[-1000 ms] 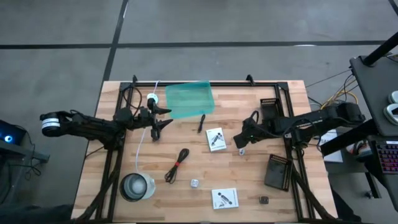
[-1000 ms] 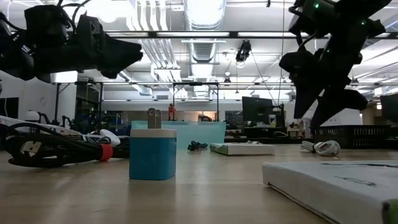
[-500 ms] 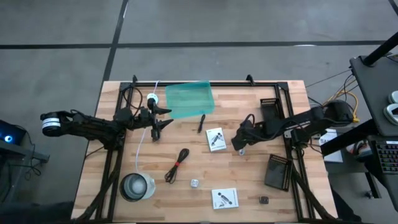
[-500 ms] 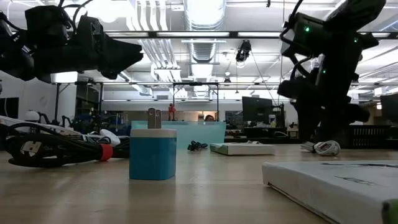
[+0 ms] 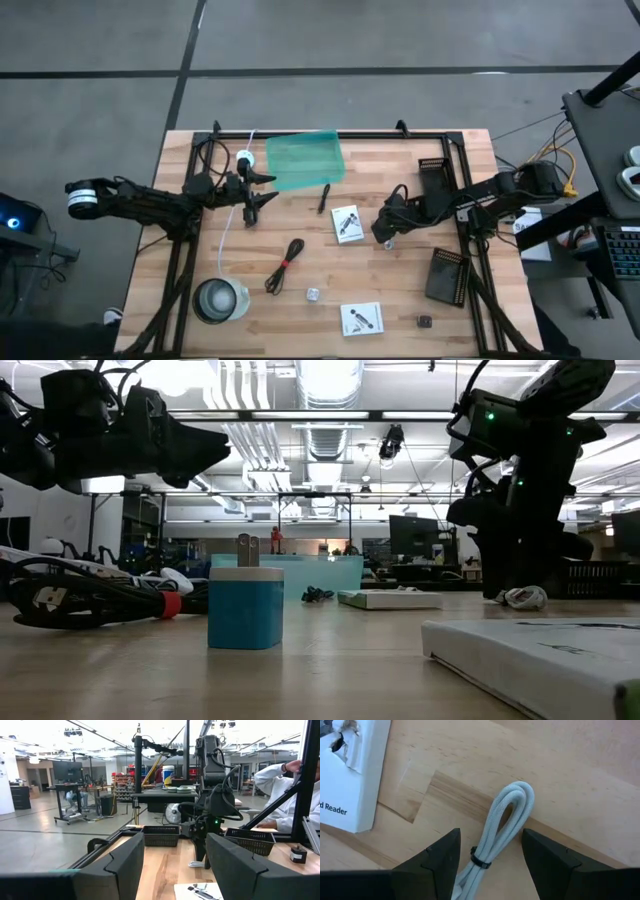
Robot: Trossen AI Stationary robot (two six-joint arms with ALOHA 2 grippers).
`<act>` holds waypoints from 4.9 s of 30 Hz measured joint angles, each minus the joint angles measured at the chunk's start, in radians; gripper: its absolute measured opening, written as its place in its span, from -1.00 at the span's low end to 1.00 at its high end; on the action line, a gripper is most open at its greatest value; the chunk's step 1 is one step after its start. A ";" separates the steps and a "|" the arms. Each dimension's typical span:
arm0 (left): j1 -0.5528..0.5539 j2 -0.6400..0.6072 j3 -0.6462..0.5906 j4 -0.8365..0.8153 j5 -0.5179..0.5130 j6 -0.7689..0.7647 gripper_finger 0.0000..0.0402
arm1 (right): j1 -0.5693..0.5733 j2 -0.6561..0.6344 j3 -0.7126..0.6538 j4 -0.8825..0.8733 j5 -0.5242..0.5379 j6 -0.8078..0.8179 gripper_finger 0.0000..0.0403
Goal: Pick and place items into bin
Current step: Put the white charger cable into the blue bin
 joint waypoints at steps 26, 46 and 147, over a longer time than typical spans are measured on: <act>0.000 0.000 -0.001 -0.007 0.000 -0.007 -0.01 | -0.011 -0.011 -0.002 0.464 0.203 -0.476 -0.90; -0.002 0.117 0.169 -0.141 0.281 -0.083 -0.01 | -0.026 -0.012 -0.002 1.266 0.201 -1.195 -0.91; 0.170 0.368 0.901 -1.287 -0.021 0.205 -0.90 | -0.031 -0.064 0.021 0.867 0.311 -1.259 -0.15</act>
